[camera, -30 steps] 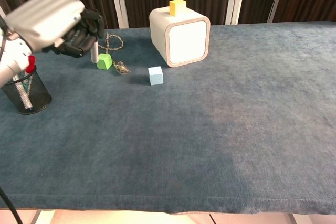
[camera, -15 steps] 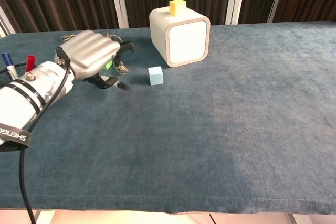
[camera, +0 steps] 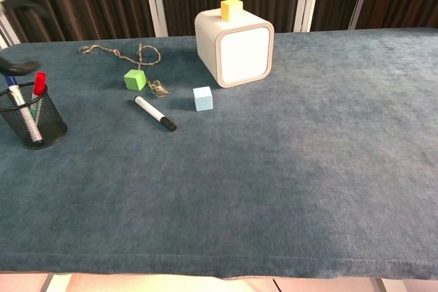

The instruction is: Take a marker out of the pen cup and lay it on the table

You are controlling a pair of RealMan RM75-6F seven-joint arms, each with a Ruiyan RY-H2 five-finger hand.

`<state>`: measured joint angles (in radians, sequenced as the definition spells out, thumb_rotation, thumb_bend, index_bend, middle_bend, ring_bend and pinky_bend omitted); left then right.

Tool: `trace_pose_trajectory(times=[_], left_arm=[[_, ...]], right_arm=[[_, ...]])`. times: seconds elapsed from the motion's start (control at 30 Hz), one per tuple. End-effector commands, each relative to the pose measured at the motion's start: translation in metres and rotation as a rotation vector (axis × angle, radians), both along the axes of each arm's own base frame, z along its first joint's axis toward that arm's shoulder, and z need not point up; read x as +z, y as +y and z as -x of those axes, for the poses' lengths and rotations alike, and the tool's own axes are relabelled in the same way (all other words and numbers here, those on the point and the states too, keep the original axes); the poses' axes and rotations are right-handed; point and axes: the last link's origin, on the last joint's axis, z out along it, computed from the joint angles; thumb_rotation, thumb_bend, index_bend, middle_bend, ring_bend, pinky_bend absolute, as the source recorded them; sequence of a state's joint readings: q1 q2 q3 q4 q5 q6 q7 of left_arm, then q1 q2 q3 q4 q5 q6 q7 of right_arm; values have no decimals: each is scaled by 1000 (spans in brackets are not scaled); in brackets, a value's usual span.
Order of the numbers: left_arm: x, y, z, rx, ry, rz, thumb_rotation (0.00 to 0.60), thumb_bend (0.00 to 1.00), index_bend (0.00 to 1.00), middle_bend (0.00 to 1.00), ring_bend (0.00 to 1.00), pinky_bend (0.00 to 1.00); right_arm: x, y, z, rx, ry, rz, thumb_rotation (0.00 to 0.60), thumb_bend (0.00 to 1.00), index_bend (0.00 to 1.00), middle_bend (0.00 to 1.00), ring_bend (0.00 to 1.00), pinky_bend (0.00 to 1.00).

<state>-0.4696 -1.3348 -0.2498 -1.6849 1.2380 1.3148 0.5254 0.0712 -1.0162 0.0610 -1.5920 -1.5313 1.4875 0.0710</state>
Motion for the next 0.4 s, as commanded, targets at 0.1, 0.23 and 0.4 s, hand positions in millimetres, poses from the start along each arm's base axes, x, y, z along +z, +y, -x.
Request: trace_pose_trajectory(times=[0.1,0.23,0.4], left_arm=[[53,-59,71,151,-66,-13,600,299,113,178,139,60],[65,-98,92,177,-82,7,600,299,124,179,138,59],[64,-129,101,175,-73,-32,600,296,127,180,139,56]], right_arm=[[-5,-2,0,15,-15,-29,600,50,0,102,0,194],[-9,-4,-3,45,-32,-36,600,50,0,102,0,193],[-15,-5,-6,74,-41,-54,600,50,0,102,0,191]])
